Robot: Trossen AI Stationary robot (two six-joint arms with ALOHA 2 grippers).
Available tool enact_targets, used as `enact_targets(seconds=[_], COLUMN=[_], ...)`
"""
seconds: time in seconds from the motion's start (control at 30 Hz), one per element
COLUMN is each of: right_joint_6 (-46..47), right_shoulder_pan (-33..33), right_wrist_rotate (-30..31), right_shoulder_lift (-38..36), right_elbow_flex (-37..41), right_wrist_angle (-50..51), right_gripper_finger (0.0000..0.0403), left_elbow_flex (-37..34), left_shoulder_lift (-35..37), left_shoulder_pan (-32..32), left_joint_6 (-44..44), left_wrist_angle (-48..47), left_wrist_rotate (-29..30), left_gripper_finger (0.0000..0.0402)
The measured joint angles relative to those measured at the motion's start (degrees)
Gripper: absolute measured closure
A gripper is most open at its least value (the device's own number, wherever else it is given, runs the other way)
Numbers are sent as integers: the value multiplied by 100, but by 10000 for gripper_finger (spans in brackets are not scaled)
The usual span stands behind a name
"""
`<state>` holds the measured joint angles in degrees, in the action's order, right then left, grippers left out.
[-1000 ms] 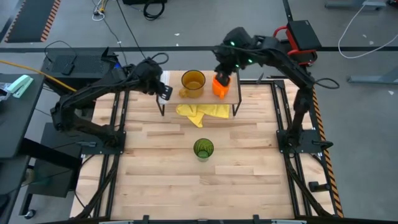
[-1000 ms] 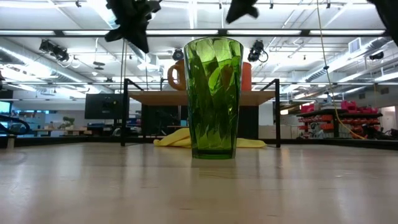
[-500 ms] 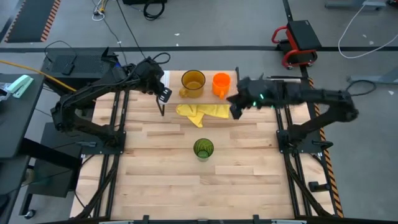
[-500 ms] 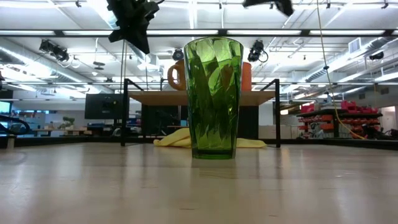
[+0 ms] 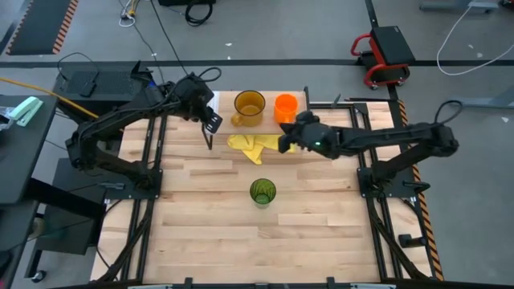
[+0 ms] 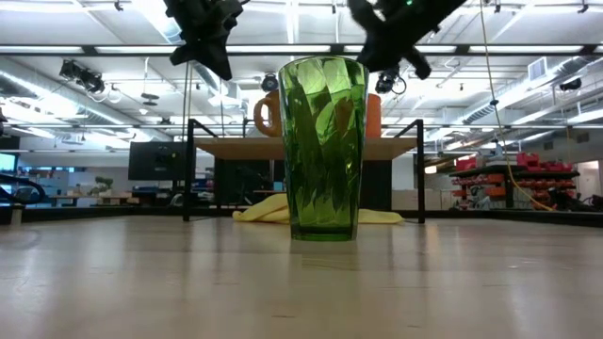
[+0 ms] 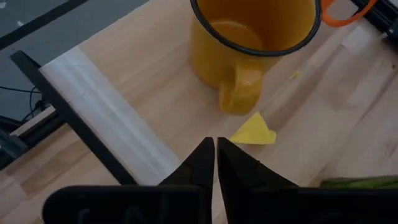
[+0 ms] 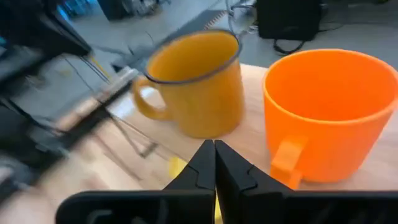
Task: Stack small to large cups/mugs on shelf
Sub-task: Put the yellow mug on the shelf
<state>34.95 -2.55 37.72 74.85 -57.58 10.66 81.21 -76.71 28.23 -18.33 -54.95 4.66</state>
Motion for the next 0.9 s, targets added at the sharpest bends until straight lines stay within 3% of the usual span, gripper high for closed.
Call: enact_targets(seconds=[0.17,0.47,0.73,0.9], right_joint_6=[-565,-989,-625,-504], right_shoulder_pan=[-74,-81,-83,-83], right_wrist_rotate=[-2,280,224,207], right_shoulder_lift=[489,1034,1090,1099], right_elbow_flex=[-519,-1609,-1701,-1701], right_wrist_angle=[109,1458,1904,2066], right_gripper_finger=[400,401,402,402], left_elbow_flex=[-11,-11,-11,-11], left_shoulder_lift=[-21,-28,-28,-28], left_shoulder_pan=[0,0,0,0], left_joint_6=[-62,-199,-194,-192], left_wrist_angle=[115,181,186,200], left_wrist_rotate=[-1,-1,-1,-1], left_gripper_finger=[373,395,374,385])
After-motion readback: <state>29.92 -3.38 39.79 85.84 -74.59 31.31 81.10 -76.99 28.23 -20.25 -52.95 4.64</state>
